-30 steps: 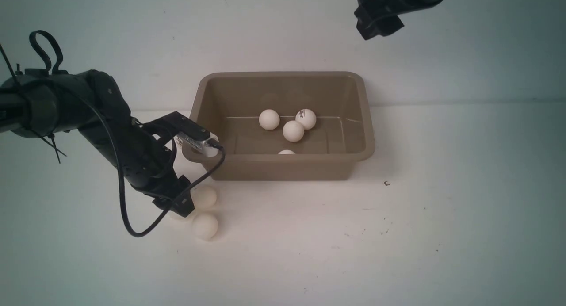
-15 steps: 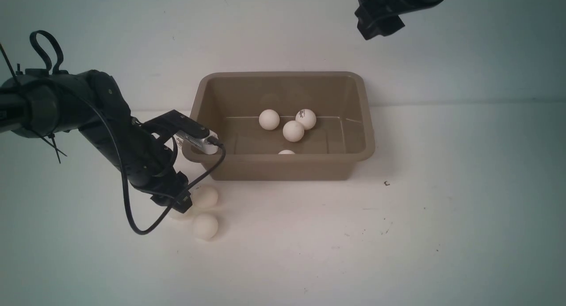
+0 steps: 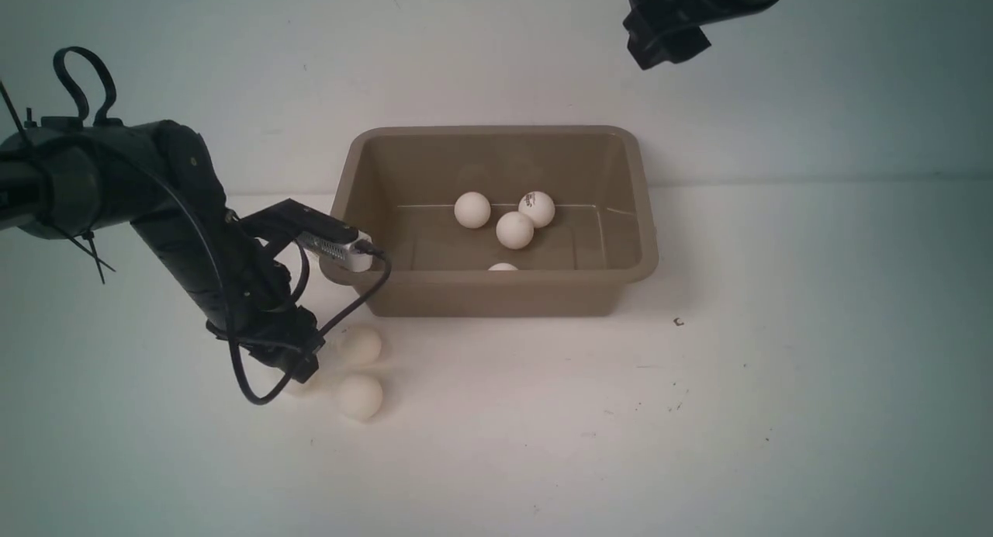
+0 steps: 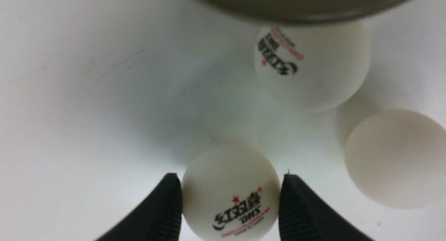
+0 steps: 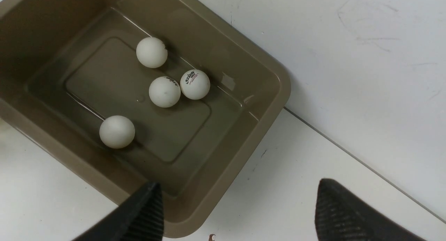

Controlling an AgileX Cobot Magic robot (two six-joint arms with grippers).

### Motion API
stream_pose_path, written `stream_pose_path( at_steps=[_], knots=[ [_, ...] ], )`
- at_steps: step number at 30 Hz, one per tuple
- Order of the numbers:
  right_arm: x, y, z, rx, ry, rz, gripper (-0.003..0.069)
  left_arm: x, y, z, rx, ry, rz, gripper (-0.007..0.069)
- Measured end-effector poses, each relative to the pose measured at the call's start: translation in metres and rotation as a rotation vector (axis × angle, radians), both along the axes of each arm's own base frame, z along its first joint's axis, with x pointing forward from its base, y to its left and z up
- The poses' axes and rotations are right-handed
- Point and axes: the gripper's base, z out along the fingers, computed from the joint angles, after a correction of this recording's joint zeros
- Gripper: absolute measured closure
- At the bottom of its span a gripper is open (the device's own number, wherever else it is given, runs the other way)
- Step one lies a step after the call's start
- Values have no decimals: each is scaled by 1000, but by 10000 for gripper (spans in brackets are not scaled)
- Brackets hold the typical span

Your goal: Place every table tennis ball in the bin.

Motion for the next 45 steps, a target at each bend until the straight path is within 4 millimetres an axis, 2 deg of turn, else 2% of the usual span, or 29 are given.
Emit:
stream_pose_path(
  at_steps=[3,6,11,13,14,17,19,20,21,22,26,30,33,35,38,41,42,45],
  knots=[
    [0,0,0,0,0,0,130,-2,4,5,37,5,17,304],
    [0,0,0,0,0,0,130,-7,9,22,92,-12,33,304],
    [0,0,0,0,-1,0,130,-8,14,69,128,-116,77,304],
    [0,0,0,1,-2,0,130,-5,13,102,110,-197,90,304],
    [0,0,0,1,-2,0,130,-4,12,108,104,-212,91,304],
    [0,0,0,0,-4,0,130,3,1,126,67,-275,74,304],
    [0,0,0,-1,-5,0,130,11,-14,138,33,-332,42,304],
    [0,0,0,0,-5,0,130,19,-29,144,11,-376,9,304],
    [0,0,0,0,-5,0,130,20,-29,144,11,-378,9,304],
    [0,0,0,0,-5,0,130,32,-49,138,-2,-388,-29,304],
    [0,0,0,-2,-6,1,130,54,-79,111,-5,-354,-92,304],
    [0,0,0,-2,-5,1,130,65,-93,85,12,-298,-164,304],
    [0,0,0,-3,-3,1,130,68,-96,77,3,-278,-189,289],
    [0,0,0,-4,-3,1,130,69,-98,76,-8,-274,-185,242],
    [0,0,0,-4,-3,1,130,68,-98,77,-17,-260,-167,139],
    [0,0,0,-5,-3,1,130,60,-94,89,2,-234,-159,111],
    [0,0,0,-5,-3,1,130,56,-92,97,6,-226,-150,115],
    [0,-1,0,-11,-6,-1,130,30,-85,144,-4,-233,-110,162]
  ],
)
